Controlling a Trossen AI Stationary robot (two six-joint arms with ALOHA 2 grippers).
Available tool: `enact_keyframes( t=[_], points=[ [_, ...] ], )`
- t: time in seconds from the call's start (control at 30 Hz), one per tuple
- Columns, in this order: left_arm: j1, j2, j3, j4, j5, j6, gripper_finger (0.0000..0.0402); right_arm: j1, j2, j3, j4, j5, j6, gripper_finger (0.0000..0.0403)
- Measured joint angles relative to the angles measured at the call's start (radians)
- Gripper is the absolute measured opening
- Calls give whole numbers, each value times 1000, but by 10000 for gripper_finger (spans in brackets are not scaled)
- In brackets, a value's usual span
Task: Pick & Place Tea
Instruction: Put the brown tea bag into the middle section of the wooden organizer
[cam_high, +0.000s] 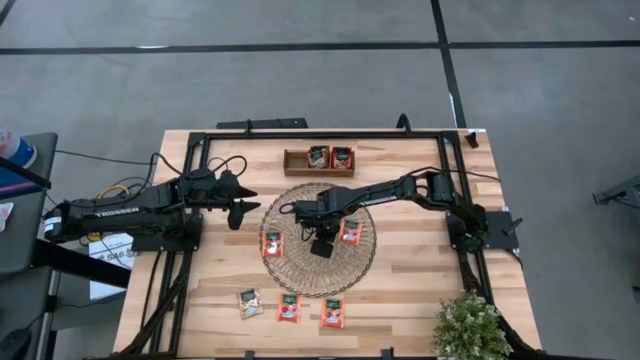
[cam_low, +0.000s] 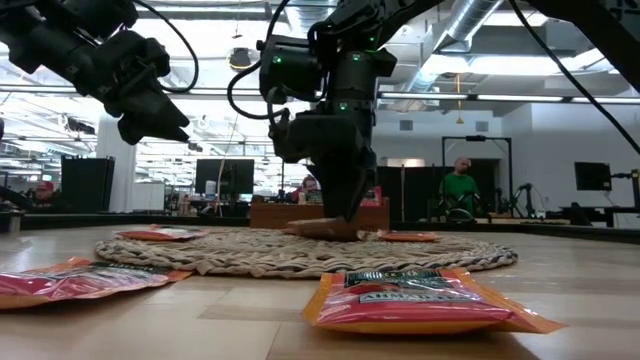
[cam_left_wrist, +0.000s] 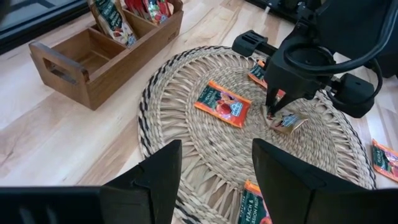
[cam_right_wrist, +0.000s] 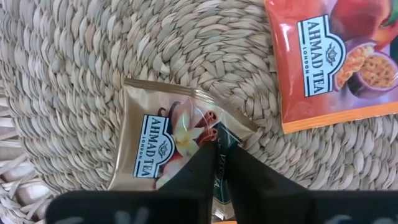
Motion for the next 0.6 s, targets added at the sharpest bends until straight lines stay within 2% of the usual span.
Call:
enact_keyframes(
  t=[0.13,0.23,0.43,0.53,0.6],
  points=[
    [0,0,0,0,0,2,188,-4,-3,13,-26,-1,-12,6],
    [0,0,0,0,0,3,188,-3,-3,42,-103,-2,-38,4],
    [0,0,0,5,0,7,188,-2,-47,179,-271,41,-121,2],
    [0,0,0,9,0,9,188,-1,-68,263,-345,97,-168,2],
    [0,0,0,16,0,13,188,0,-89,314,-416,175,-215,1]
  ],
)
